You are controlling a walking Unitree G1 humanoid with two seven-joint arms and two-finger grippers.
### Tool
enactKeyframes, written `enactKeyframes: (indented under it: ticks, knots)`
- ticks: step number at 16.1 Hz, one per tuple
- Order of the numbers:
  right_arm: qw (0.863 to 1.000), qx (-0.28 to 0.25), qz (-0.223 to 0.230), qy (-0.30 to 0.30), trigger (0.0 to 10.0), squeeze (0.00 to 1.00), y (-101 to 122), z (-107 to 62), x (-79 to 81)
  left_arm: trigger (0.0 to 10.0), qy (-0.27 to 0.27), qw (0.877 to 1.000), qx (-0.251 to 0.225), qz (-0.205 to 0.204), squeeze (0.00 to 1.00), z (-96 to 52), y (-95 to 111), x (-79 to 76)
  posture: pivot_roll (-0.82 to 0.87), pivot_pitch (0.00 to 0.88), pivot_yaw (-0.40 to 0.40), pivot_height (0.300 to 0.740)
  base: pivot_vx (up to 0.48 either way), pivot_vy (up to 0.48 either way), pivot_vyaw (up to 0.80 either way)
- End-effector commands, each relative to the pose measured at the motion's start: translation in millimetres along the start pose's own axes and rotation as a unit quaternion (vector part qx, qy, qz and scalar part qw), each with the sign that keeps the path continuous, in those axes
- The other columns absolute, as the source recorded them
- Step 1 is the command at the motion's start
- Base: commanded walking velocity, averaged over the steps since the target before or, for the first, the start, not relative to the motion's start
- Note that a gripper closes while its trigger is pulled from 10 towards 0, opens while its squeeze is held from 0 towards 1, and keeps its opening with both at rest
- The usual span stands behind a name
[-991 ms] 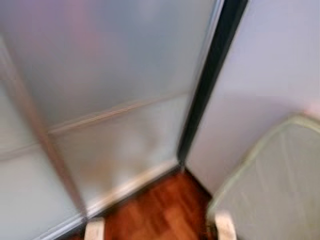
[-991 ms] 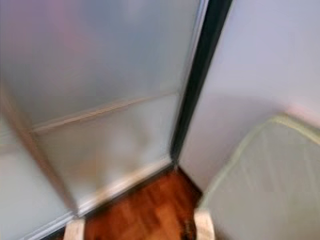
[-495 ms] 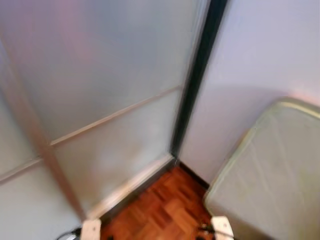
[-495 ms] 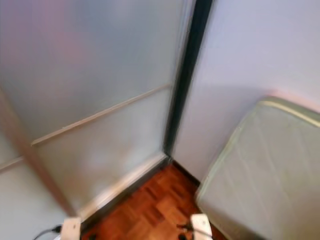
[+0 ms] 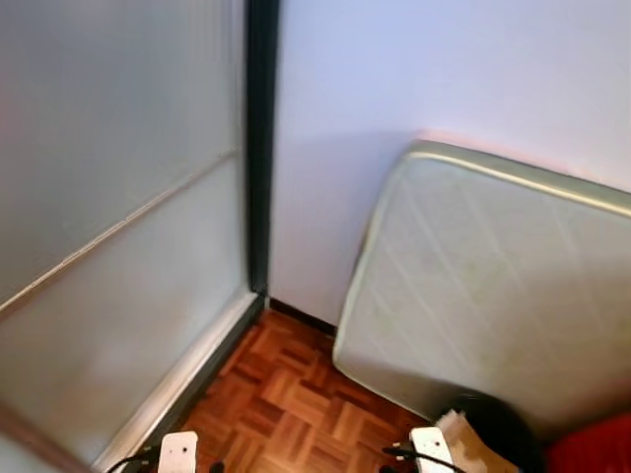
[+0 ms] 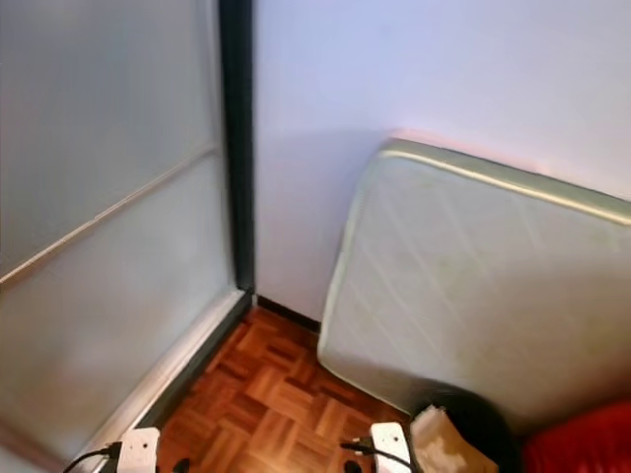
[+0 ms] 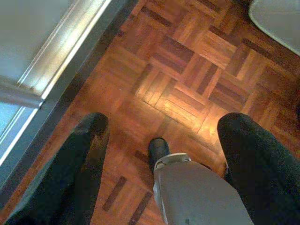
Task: Clean up the room
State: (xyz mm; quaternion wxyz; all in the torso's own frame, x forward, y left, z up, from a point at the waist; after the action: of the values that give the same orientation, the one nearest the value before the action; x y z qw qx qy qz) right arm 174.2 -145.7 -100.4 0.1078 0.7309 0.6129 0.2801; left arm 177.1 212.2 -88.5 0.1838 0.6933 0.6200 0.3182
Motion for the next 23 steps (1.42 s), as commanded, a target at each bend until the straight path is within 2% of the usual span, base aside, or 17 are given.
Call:
enactKeyframes:
  ticks: [1, 8, 12, 20, 23]
  knots:
    - [1.000, -0.006, 0.001, -0.006, 10.0, 0.00, 4.1, -0.3, -3.3, 10.0, -0.008, 1.000, 0.006, 0.007, 0.00, -0.2, -1.9, -3.4, 0.16, 0.000, -0.120, 0.740, 0.000, 0.000, -0.76]
    - [1.000, -0.008, 0.000, -0.007, 10.0, 0.00, 6.5, 0.2, -2.8, 10.0, -0.007, 1.000, -0.002, 0.013, 0.00, 2.5, 6.2, -2.1, 0.15, 0.000, -0.115, 0.740, 0.000, 0.000, -0.76]
    - [1.000, -0.009, 0.000, -0.005, 10.0, 0.00, 7.5, 0.6, -1.5, 10.0, -0.001, 1.000, -0.006, 0.013, 0.00, 3.5, 9.9, -1.7, 0.14, 0.000, -0.110, 0.740, 0.000, -0.291, -0.76]
    - [1.000, -0.012, 0.005, -0.009, 10.0, 0.00, 9.7, 0.8, -2.3, 10.0, -0.005, 1.000, 0.000, 0.020, 0.00, 3.5, 8.8, -2.9, 0.15, 0.000, -0.096, 0.740, 0.000, 0.000, -0.75]
    - [1.000, -0.015, 0.012, -0.009, 10.0, 0.00, 9.3, 2.2, 3.0, 10.0, -0.003, 1.000, -0.005, 0.031, 0.00, 5.2, 14.0, 6.1, 0.17, 0.000, -0.059, 0.740, 0.000, 0.000, -0.74]
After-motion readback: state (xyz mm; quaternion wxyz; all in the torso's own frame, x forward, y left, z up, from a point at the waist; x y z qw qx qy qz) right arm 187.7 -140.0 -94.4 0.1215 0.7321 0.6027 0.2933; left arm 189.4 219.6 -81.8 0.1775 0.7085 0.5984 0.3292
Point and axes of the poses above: a point about 5 cm out from each wrist's last joint towards the gripper, its own z axis pointing out of the wrist towards the gripper, its own y axis along the axis of the wrist's last joint, x = y × z, the point moved 1 cm from there along z, pointing out of the wrist towards the gripper, and after that the axes turned 13 degrees about z, right-handed, at the moved point
